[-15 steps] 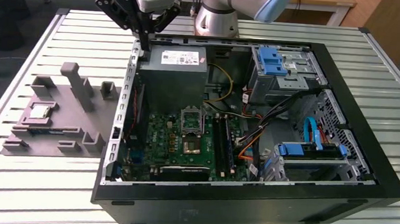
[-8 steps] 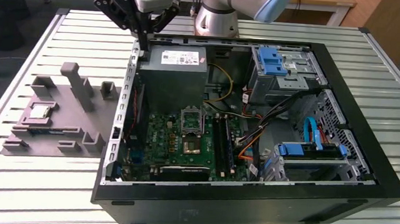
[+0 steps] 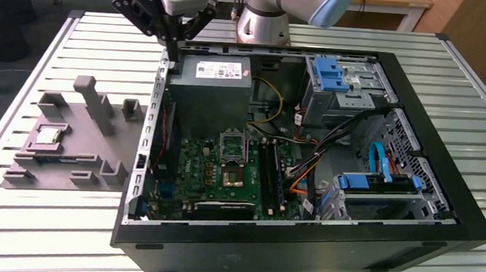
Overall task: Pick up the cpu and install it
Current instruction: 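Reach for the cpu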
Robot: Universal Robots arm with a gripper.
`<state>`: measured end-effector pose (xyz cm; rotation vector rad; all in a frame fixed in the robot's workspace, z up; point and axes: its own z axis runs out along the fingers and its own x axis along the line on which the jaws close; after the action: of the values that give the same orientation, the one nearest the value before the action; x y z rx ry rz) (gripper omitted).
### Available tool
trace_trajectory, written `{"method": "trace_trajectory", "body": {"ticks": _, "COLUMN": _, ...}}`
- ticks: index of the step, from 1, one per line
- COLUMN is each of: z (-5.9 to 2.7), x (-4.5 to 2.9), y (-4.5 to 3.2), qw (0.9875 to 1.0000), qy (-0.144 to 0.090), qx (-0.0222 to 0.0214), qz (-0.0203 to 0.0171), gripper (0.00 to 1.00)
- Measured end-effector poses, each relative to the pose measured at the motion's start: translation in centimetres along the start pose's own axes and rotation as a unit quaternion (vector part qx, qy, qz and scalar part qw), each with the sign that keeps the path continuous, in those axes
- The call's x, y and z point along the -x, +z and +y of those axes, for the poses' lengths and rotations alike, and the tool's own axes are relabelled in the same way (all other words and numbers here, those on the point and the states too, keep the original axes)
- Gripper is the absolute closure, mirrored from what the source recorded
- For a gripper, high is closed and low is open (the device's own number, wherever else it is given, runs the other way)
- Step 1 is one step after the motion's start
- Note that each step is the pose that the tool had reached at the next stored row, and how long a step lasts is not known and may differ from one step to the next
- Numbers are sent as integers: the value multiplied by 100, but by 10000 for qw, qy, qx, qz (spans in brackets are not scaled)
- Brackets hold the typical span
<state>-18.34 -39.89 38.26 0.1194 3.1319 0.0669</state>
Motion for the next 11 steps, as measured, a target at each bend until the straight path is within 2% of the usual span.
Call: {"method": "trace_trajectory", "body": {"ticks": 11, "z": -2, "x": -26, "y": 4, "qw": 10000, "qy": 0, "qx": 0, "qz": 4, "gripper": 89}}
